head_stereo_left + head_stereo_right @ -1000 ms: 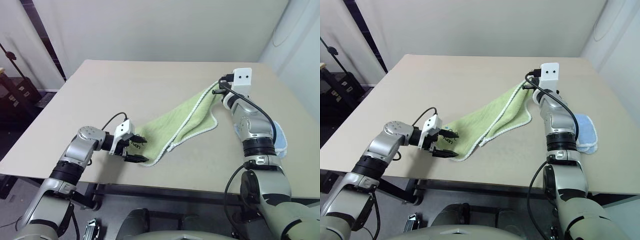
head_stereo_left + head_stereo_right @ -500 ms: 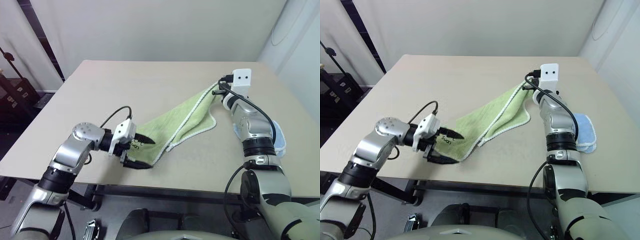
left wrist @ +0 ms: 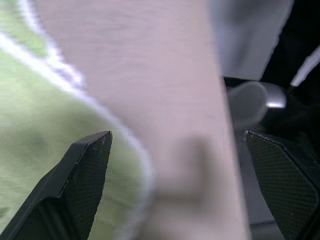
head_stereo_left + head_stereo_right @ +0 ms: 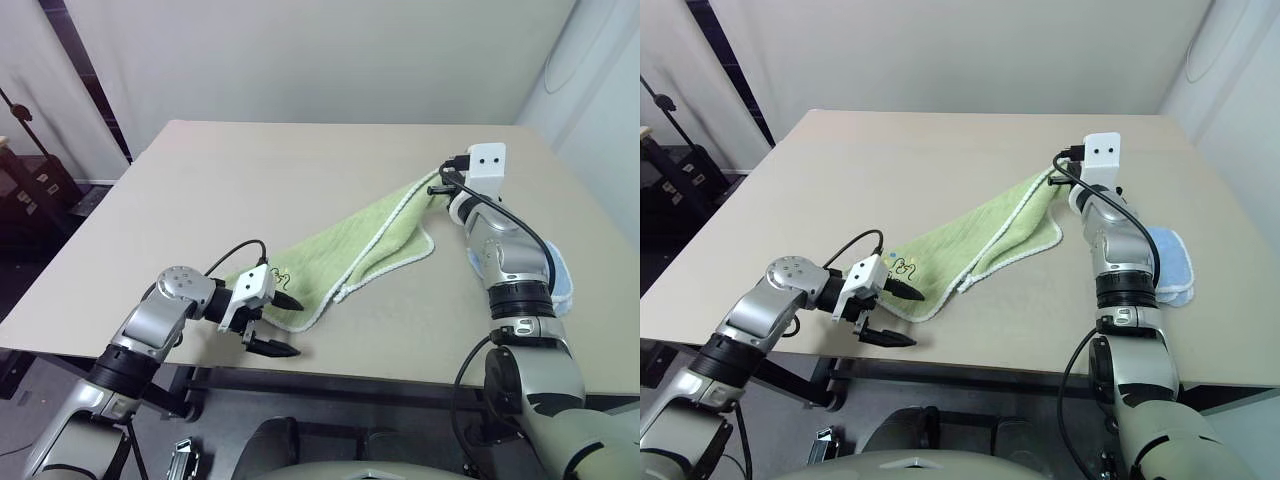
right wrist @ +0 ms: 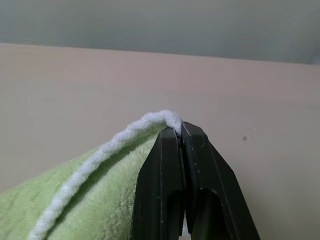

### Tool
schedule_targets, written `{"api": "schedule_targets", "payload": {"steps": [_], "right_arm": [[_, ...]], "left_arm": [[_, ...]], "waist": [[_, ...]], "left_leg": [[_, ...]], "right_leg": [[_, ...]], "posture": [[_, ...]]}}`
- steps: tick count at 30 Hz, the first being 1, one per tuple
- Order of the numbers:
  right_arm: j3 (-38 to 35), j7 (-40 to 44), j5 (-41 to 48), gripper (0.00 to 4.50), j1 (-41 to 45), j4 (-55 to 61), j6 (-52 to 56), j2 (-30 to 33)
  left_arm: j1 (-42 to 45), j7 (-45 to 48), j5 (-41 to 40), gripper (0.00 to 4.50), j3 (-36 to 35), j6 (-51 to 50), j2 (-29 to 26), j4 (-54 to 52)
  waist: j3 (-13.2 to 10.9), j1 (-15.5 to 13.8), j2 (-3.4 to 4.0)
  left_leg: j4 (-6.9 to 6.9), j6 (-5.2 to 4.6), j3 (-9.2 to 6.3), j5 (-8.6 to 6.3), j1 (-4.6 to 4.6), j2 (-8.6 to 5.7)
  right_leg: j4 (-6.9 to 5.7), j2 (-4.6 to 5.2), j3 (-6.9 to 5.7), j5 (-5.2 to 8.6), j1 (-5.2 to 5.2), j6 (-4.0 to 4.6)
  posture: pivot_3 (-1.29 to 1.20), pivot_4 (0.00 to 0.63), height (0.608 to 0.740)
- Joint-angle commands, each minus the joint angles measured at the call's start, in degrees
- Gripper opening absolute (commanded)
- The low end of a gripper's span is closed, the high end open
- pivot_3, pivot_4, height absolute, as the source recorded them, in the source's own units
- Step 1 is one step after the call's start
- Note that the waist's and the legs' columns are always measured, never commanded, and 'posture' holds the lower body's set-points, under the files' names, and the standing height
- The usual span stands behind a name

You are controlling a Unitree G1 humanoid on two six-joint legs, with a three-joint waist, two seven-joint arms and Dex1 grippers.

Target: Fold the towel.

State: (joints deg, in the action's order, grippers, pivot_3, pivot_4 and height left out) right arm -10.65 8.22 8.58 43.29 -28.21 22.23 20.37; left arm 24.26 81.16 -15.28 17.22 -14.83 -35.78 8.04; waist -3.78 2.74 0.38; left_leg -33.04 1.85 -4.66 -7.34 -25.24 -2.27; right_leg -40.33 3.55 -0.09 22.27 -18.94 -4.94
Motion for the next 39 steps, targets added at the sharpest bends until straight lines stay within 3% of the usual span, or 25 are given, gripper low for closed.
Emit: {"api": "schedule_targets", "payload": {"steps": [1, 20, 26, 35, 39], "right_arm": [[-0.44, -0.32, 0.09, 0.05, 1.53, 2.35, -0.56, -0.04], [-0.80, -0.38, -0.35, 0.05, 1.84, 2.05, -0.53, 0.76], [-1.02, -0.41, -0.14, 0.00, 1.53, 2.74, 0.08, 0.89], [-0.22, -0.47, -0.88, 0.00, 1.77, 2.51, -0.11, 0.68], [-0.13, -0.34, -1.04, 0.00, 2.01, 1.94, -0.39, 0.74]], "left_arm": [[1.16, 1.83, -0.11, 4.50, -0.19, 0.68, -0.46, 0.20], [-0.47, 2.28, 6.09, 4.50, 2.54, 5.17, -0.92, 7.71], [-2.12, 2.85, 7.60, 3.17, 3.93, 6.31, -1.69, 8.89], [-3.01, 1.81, 8.65, 0.11, 4.08, 7.15, -1.81, 11.56], [-1.93, 0.73, 8.96, 0.05, 3.74, 8.28, -1.22, 14.01]], "waist": [[0.00, 0.02, 0.00], [0.01, -0.14, 0.02], [0.02, -0.07, 0.03], [0.13, 0.06, 0.20], [0.14, 0.08, 0.21]], "left_leg": [[0.03, 0.00, 0.00, 0.00, -0.01, 0.01], [0.03, 0.01, -0.02, 0.00, 0.04, 0.01], [0.03, 0.01, -0.01, 0.00, 0.10, 0.01], [0.10, 0.00, -0.01, -0.01, 0.30, 0.02], [0.14, 0.01, -0.02, -0.02, 0.55, 0.02]], "right_leg": [[-0.02, -0.02, 0.00, -0.01, 0.07, -0.01], [-0.04, 0.01, -0.02, 0.00, -0.04, 0.01], [-0.04, 0.00, -0.01, 0.00, 0.00, 0.01], [-0.04, 0.00, -0.01, 0.01, 0.19, 0.02], [-0.02, 0.01, 0.00, 0.11, 0.38, 0.19]], "posture": [[0.00, 0.000, 0.709], [0.00, 0.000, 0.709], [0.00, 0.000, 0.709], [0.00, 0.000, 0.709], [0.00, 0.000, 0.709]]}}
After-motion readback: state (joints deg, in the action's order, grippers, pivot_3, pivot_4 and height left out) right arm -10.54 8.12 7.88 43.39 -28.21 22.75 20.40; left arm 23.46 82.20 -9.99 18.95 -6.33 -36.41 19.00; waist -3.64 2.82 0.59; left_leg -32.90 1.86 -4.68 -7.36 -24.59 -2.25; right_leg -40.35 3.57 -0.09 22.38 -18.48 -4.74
